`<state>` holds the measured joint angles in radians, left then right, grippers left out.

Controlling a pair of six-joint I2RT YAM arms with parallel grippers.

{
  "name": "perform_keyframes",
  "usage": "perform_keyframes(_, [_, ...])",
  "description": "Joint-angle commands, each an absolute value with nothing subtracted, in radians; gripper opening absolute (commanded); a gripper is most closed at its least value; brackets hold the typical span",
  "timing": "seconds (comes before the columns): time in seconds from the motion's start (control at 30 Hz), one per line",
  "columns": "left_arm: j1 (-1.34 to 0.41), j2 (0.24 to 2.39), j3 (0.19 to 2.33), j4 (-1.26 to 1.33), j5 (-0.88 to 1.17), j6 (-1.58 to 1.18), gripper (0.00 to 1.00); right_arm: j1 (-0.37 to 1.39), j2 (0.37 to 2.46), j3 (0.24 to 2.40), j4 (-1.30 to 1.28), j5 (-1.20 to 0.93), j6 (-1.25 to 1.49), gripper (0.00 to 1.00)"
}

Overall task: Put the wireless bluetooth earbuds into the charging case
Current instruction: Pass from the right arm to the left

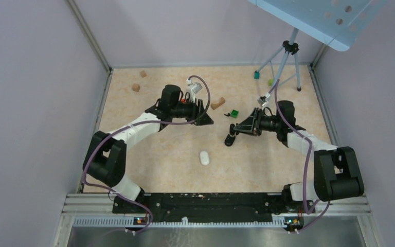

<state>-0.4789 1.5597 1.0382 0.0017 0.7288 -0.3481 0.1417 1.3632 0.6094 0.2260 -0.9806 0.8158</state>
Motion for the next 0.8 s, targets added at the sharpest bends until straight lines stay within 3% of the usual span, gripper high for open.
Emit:
perform_keyframes(0.0, [-0.486, 1.645, 1.078, 0.041, 0.827, -0.352, 0.52, 0.124, 1.384, 0.651, 0.19, -1.012, 0.695, 0.0])
perform_keyframes(0.1, [-0.499, 1.713, 1.174, -0.045, 0.748, -0.298, 0.53, 0.077, 1.37, 0.662, 0.115, -0.989, 0.661, 0.0])
perform_keyframes(0.23, [-0.5, 1.768, 1.229, 0.007, 0.86, -0.364, 0.58, 0.055, 1.354, 0.637, 0.139, -1.024, 0.702, 0.0])
perform_keyframes(0.43, [-0.505, 1.678, 1.008, 0.46, 0.982, -0.767, 0.74, 0.056, 1.269, 0.519, 0.579, -1.076, 1.062, 0.0])
perform_keyframes(0.77, [-0.586, 1.723, 0.862, 1.003, 0.964, -1.196, 0.77, 0.077, 1.233, 0.486, 0.756, -1.064, 1.222, 0.0])
